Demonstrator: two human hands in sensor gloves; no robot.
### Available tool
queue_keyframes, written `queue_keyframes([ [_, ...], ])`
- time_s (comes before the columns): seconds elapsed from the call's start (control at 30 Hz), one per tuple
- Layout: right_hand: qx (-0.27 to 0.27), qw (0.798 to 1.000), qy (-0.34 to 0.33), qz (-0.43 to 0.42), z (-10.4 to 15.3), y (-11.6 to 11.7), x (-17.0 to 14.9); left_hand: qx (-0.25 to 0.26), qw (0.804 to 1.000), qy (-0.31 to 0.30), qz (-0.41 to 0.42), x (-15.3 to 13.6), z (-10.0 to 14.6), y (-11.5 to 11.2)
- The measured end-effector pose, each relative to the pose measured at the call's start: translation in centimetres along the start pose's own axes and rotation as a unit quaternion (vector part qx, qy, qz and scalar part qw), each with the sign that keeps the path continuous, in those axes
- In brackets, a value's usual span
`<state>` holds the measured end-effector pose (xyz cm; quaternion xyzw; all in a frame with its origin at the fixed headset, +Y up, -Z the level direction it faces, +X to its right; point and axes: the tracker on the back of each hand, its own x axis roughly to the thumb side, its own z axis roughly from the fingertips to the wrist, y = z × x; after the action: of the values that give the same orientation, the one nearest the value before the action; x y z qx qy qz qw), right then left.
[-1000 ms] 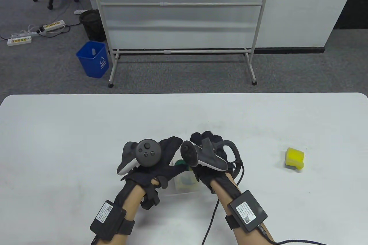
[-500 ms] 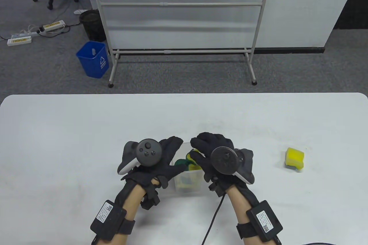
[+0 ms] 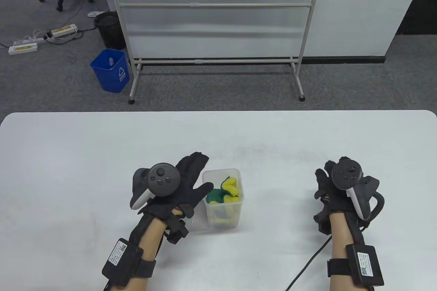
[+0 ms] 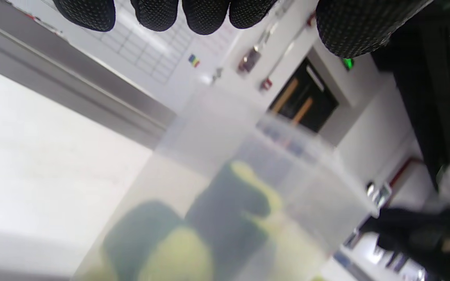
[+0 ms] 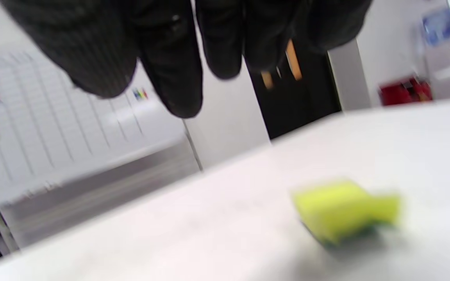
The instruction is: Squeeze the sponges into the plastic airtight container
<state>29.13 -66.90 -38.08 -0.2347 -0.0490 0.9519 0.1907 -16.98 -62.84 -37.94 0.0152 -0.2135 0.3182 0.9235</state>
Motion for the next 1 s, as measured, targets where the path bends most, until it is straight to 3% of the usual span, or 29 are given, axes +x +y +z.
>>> queue_keyframes([
  [0.17,0.122,0.991,0.049,0.013,-2.1,4.0,-3.3,0.045,0.998,0.021,0.037,-1.5,0.8,2.1],
  [0.33,0.17,0.981,0.089,0.015,-2.9,6.4,-5.3,0.057,0.996,0.025,0.061,-2.4,1.3,3.0],
  [0.43,0.143,0.986,0.081,0.004,-3.0,6.5,-5.5,0.054,0.996,0.024,0.06,-2.4,1.3,3.1],
  [0.53,0.15,0.985,0.07,0.044,-2.9,6.5,-5.3,0.05,0.997,0.021,0.062,-2.3,1.2,2.9],
  [0.6,0.118,0.99,0.065,0.035,-2.8,6.3,-5.2,0.047,0.997,0.017,0.061,-2.2,1.2,2.9],
  [0.73,0.106,0.992,0.067,0.015,-2.3,5.6,-4.5,0.041,0.997,0.009,0.058,-1.8,1.2,3.0],
  [0.83,0.094,0.992,0.048,-0.074,-1.3,3.7,-2.8,0.037,0.998,0.002,0.056,-1.5,1.1,2.9],
  [0.9,0.093,0.979,0.025,-0.178,-0.4,2.5,-1.3,0.036,0.998,-0.004,0.057,-1.2,1.0,2.8],
  [1.0,0.105,0.944,-0.068,-0.306,1.5,0.2,2.3,0.03,0.998,-0.016,0.056,-0.5,0.8,2.3],
])
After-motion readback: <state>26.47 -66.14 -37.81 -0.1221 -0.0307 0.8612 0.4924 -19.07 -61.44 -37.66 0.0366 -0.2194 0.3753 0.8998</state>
